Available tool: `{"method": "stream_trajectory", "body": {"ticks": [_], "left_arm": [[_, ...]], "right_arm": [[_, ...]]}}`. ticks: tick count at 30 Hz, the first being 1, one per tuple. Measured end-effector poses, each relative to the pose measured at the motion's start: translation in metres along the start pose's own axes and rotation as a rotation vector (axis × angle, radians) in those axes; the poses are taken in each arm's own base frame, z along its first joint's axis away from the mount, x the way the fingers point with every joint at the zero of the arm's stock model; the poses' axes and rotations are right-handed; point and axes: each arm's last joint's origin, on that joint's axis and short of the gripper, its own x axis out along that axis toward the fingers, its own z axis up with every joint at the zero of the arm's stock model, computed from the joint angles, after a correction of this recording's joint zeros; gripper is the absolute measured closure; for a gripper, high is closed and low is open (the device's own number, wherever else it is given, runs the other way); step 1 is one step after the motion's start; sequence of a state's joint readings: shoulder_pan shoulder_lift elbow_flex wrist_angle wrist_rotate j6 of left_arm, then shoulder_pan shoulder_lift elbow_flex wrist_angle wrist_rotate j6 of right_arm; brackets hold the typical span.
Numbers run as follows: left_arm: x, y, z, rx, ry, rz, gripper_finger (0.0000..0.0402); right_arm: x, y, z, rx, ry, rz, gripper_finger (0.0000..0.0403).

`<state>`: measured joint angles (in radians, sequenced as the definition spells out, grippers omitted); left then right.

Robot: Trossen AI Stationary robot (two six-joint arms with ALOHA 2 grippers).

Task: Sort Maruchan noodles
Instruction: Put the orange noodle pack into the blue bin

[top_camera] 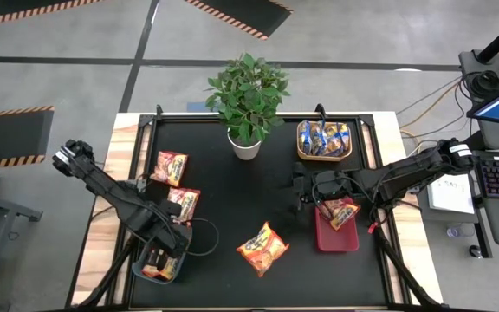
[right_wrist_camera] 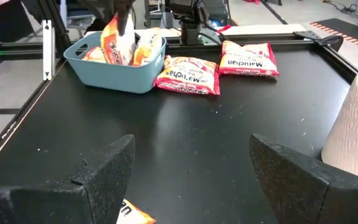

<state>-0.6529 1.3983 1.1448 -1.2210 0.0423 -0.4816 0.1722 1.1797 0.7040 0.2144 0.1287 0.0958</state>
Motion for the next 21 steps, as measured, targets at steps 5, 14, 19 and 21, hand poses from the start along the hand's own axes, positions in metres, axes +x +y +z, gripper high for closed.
{"method": "stream_trajectory", "body": {"ticks": [5,14,19,21], "left_arm": [[-0.001,0.005,-0.006,-0.004,0.051,0.078,0.0299],[-0.015,0.005,-0.006,0.009,0.039,0.119,0.0244],[-0.039,0.005,-0.001,0.01,-0.034,0.176,0.024],[-0.05,0.005,0.003,0.008,-0.11,0.223,0.0239]], "right_arm": [[0.0,0.0,0.0,0.01,0.0,0.0,0.0099],[0.0,0.0,0.0,0.016,0.0,-0.003,0.0099],[0.0,0.0,0.0,0.017,0.0,-0.003,0.0099],[0.0,0.0,0.0,0.025,0.0,-0.003,0.0099]]}}
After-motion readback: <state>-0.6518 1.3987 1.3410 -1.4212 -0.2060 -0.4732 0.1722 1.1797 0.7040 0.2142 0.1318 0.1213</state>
